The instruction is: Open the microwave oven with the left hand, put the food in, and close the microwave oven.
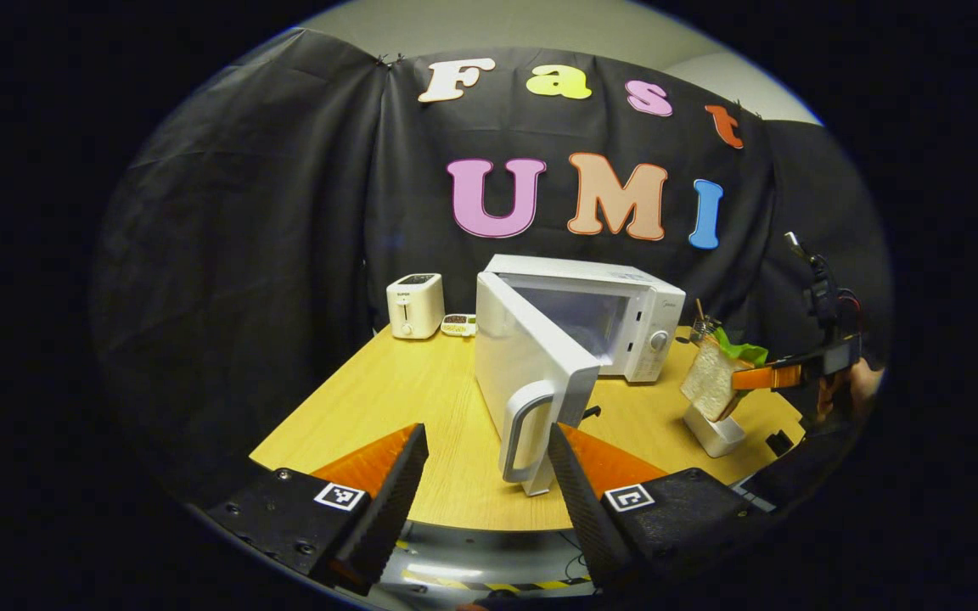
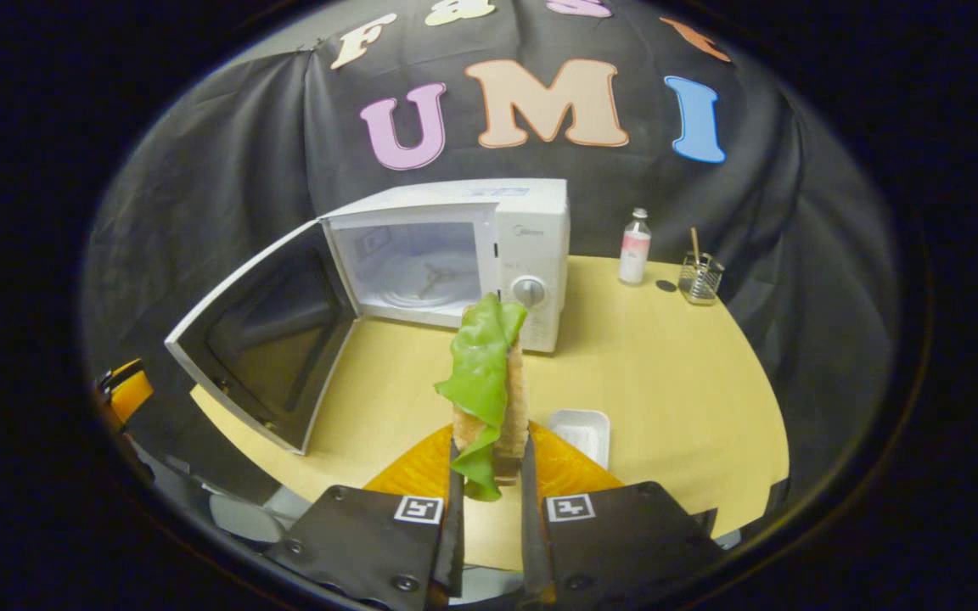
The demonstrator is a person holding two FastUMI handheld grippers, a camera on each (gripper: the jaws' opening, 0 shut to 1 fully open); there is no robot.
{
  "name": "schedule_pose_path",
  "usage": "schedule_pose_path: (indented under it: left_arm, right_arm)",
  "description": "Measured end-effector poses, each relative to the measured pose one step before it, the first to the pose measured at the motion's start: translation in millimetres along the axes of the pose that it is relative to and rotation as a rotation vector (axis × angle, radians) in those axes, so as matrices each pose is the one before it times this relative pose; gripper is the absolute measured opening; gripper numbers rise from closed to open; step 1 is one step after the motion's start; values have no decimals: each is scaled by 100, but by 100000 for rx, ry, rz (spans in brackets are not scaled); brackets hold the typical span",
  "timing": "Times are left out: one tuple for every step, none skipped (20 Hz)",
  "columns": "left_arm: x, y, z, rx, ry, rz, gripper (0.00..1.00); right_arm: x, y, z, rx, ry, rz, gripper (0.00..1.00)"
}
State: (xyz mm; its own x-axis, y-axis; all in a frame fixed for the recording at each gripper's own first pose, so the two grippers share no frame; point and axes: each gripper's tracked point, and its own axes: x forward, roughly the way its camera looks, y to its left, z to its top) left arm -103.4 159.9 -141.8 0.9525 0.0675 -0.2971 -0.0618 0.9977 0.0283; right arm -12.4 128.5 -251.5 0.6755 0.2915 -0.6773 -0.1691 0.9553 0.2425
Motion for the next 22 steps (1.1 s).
schedule_pose_path:
  left_arm:
    - [-92, 793, 657, 2437, -1435, 764, 87]
    - [-16, 586, 471, 686, -895, -255, 86]
    - [28, 191, 335, -396, -757, -796, 85]
    - [-116, 311, 429, -818, -894, -766, 86]
    - [43, 206, 319, -515, -571, -848, 86]
    - [-18, 304, 138, 603, 86, -486, 85]
    - [52, 628, -15, 898, 11, 96, 84]
    - [211, 587, 135, 110, -170, -68, 86]
    - [232, 290, 17, -1839, -173, -754, 85]
    - [223, 36, -196, -3073, 768, -1465, 85]
    - [-35, 232, -379, -2149, 1142, 70, 86]
    - [-134, 157, 85, -2261, -112, -28, 87]
    - [-103, -146, 64, -1872, -145, -411, 87]
    - [-189, -148, 1, -1471, -68, -105, 87]
    - [-184, -2, -419, -1257, 240, 533, 87]
    - [-142, 80, -80, -1091, 4, 599, 87]
    - [49, 105, 41, -1025, 9, 681, 87]
    - [-13, 185, 72, -884, -37, 299, 87]
    - [72, 166, -157, -648, 64, 354, 87]
    - [72, 153, -123, -136, 773, 476, 87]
    - [143, 112, -81, 434, 93, 141, 87]
    - [133, 238, 119, 57, -303, 225, 87]
  right_arm:
    - [358, 734, 415, -152, -414, 550, 29]
    - [538, 719, 558, 245, -634, 594, 29]
    - [517, 790, 419, 1265, -486, 1130, 29]
    - [667, 948, 502, 2384, -369, 1720, 30]
    - [956, 954, 448, 3115, -306, 1824, 30]
    - [834, 1010, 442, 3865, -369, 1737, 30]
    - [807, 1191, 239, 4108, -532, 1983, 30]
    - [939, 1190, 355, 3839, -722, 2047, 30]
    - [828, 1025, 175, 3718, -496, 1752, 30]
    - [988, 857, 232, 3277, -302, 1251, 30]
    - [932, 618, 151, 2634, -113, 773, 30]
    - [857, 515, 211, 3398, 277, 513, 30]
    - [790, 236, 123, 3948, 164, 227, 30]
    - [808, 89, 156, 3495, 42, -256, 29]
    - [519, 148, 116, 2244, -95, -648, 29]
    - [492, 158, 197, 1433, 53, -494, 30]
    - [560, 46, -2, 1873, 133, -163, 30]
    - [685, -17, 104, 2435, 328, -349, 29]
    - [595, -57, 62, 3481, -87, -993, 30]
    - [726, 47, 168, 4628, -200, -381, 30]
    - [1120, 4, -54, 6579, 408, 145, 29]
    - [947, 264, 28, 7181, 482, 712, 25]
